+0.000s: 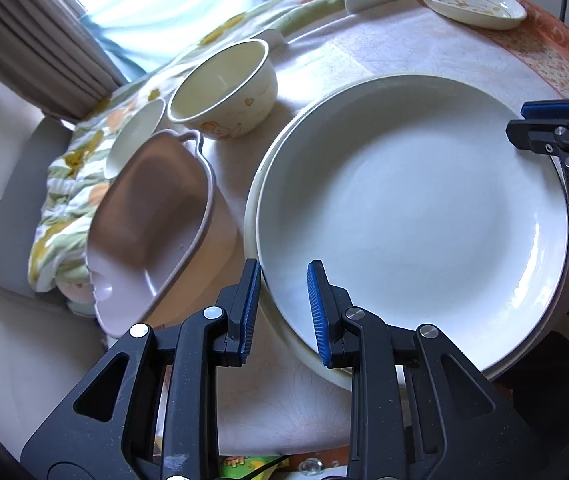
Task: Organize plates and bowls
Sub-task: 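Open both tools and pull them back from the stacked plates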
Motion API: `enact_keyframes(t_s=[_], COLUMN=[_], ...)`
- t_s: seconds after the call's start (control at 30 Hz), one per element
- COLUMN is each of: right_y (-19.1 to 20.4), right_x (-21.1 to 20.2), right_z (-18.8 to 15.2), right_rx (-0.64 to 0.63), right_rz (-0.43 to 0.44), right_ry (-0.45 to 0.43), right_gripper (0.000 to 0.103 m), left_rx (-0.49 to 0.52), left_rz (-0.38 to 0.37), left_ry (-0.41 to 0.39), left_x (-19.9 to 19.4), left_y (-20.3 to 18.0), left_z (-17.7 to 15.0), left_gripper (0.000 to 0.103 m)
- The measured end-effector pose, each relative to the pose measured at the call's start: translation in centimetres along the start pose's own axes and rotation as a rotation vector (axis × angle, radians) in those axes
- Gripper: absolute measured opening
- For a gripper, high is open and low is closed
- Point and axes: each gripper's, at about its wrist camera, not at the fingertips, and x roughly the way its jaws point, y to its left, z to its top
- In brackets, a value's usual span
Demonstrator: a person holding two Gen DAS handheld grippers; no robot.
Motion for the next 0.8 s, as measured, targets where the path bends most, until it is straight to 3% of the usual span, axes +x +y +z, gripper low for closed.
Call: enact_keyframes(t_s=[0.3,0.57,0.6,0.63,0.67,0.7,0.73,0.77,0.8], right_y=[-0.5,-3.2,-3.5,-4.2,-4.8,-5.1,-5.8,-6.3,-6.8], right_x=[-1.1,-5.0,-5.5,-6.3,-7.0,-7.5,-8.5,-9.1,-9.7], right_z=[-0.2,1.2,1.5,1.8,2.0,2.2,2.4,2.4,2.4], right_rx=[0.034,0.144,0.155,0.175,0.188,0.196,0.212,0.225,0.238], right_rz=[0.01,0.037,0.041,0.036,0.025,0.018,0.01,0.009,0.011], right_ry=[-0.013,-0.054,-0.056,-0.07,-0.089,-0.104,-0.135,-0.158,-0.182], right_gripper=[0.015,0.015,0.015,0.015,0.023,0.048,0.066,0.1,0.103], left_rx=[-0.058,-0.153,-0.159,-0.164,-0.173,-0.184,-0.197,-0.196,-0.188], left_rz=[-0.049,-0.148,-0.165,-0.184,-0.203,-0.214,-0.219,-0.23,-0.247], left_ry=[0.007,-0.094,-0.114,-0.135,-0.165,-0.204,-0.262,-0.299,-0.313], left_x=[-0.8,-5.6,-6.3,-7.0,-7.7,-8.4,-9.4,-10.1,-10.4], left_y=[1.2,4.1,4.4,4.6,4.9,5.1,5.4,5.5,5.4], left_z=[0.3,3.9,4.8,5.6,6.4,7.0,7.6,8.4,9.0], left_gripper=[0.022,0.022,0.028,0.05,0.069,0.102,0.103,0.103,0.103])
